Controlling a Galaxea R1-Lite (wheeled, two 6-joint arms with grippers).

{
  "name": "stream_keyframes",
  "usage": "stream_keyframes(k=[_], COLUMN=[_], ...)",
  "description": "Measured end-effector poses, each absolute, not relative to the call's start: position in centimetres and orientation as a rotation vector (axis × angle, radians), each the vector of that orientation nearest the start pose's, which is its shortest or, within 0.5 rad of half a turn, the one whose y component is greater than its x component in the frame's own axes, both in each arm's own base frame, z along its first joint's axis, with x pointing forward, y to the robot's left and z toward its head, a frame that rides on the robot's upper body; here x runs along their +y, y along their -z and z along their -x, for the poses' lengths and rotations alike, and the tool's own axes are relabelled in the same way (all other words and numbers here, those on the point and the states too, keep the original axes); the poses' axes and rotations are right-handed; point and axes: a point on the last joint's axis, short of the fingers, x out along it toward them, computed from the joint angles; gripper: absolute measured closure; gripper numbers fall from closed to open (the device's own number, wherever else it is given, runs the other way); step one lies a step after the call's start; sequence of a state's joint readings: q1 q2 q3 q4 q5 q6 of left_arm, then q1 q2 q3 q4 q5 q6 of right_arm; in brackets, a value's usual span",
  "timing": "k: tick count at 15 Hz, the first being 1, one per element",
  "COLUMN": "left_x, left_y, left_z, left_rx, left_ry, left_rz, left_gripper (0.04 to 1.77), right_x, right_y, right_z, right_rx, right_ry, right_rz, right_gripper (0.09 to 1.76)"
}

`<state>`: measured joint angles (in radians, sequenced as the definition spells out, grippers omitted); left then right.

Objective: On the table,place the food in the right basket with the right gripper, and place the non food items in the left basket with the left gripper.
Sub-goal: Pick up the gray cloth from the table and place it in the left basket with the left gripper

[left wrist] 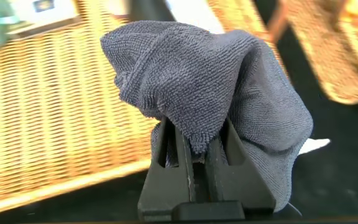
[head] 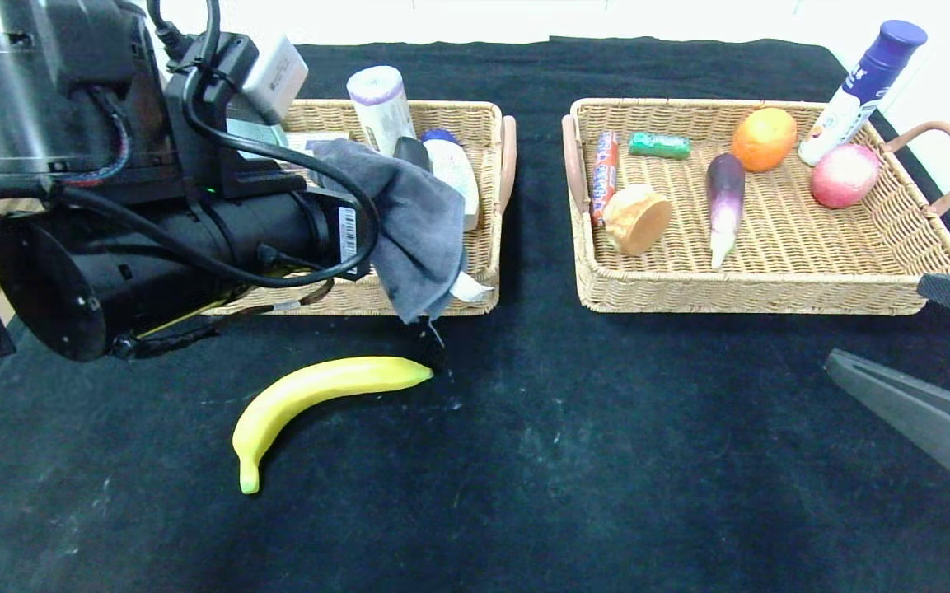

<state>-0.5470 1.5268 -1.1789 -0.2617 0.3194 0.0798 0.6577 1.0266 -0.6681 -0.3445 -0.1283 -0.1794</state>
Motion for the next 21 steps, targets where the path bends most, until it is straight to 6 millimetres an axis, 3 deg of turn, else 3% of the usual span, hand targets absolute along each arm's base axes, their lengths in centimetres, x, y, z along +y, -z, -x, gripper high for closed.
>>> stream_keyframes(k=[6,11,21], left_x=[-9.8,-6.9,-6.5], left_y=[-30.8,-32.4,-31.6], left_z=[-25.9,-27.5,-29.4], left_rx=[0.057,0.010,0.035], left_ry=[0.144,0.093,0.065], left_rz=[-0.096,-0.026,-0.030], left_gripper=[1.59,1.59,1.59], right_x=[8.3,8.5,8.6], right_y=[-26.3,-26.0,-25.9], right_z=[-11.2,-11.3,-11.2], right_rx=[-0.025,-0.014,-0.011], right_ry=[-0.530,-0.541,-0.547], right_rz=[0.185,0.190,0.191], right_gripper=[0.14,0.14,0.14])
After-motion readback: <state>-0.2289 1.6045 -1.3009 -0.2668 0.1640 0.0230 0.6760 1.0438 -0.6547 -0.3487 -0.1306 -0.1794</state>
